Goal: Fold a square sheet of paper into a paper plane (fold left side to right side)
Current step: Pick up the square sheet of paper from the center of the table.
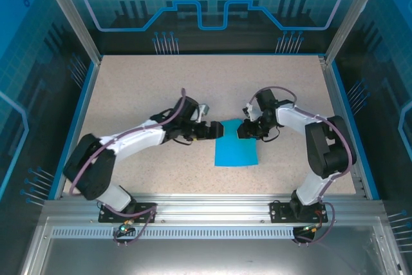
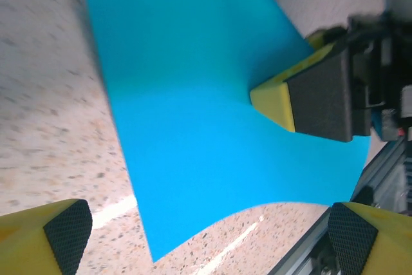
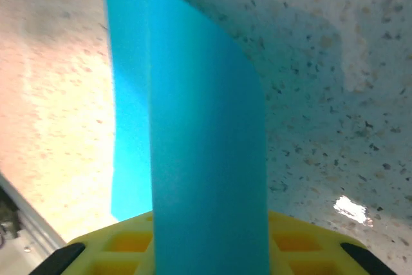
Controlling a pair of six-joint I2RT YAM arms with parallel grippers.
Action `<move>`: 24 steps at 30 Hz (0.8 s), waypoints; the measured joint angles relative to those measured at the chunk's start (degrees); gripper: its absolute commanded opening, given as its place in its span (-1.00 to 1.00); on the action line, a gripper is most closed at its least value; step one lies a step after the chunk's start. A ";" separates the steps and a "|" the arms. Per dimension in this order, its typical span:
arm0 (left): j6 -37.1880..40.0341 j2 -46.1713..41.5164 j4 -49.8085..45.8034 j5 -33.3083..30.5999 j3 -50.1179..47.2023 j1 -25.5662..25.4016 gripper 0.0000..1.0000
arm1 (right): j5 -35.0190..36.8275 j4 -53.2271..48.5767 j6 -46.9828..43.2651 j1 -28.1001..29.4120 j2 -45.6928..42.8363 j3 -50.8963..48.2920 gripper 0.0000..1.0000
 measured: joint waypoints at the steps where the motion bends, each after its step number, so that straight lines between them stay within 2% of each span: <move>1: 0.09 -2.05 0.22 0.26 -1.11 1.64 0.97 | -1.33 0.74 0.15 -0.59 -0.87 -0.42 -0.43; 7: 1.29 -11.72 1.88 3.56 -7.76 10.51 0.97 | -10.95 4.76 1.70 -3.45 -6.21 -1.70 -0.47; 10: 1.68 -15.26 2.60 5.90 -9.44 13.09 0.97 | -15.69 6.36 3.15 -4.37 -8.00 -1.70 -0.47; 16: 2.99 -19.82 5.64 11.34 -9.73 14.36 0.97 | -22.53 7.39 7.26 -5.46 -11.80 -1.70 -0.47; 24: 3.15 -22.27 14.73 20.06 -10.12 14.51 0.98 | -30.56 7.98 12.31 -5.57 -20.24 2.73 -0.48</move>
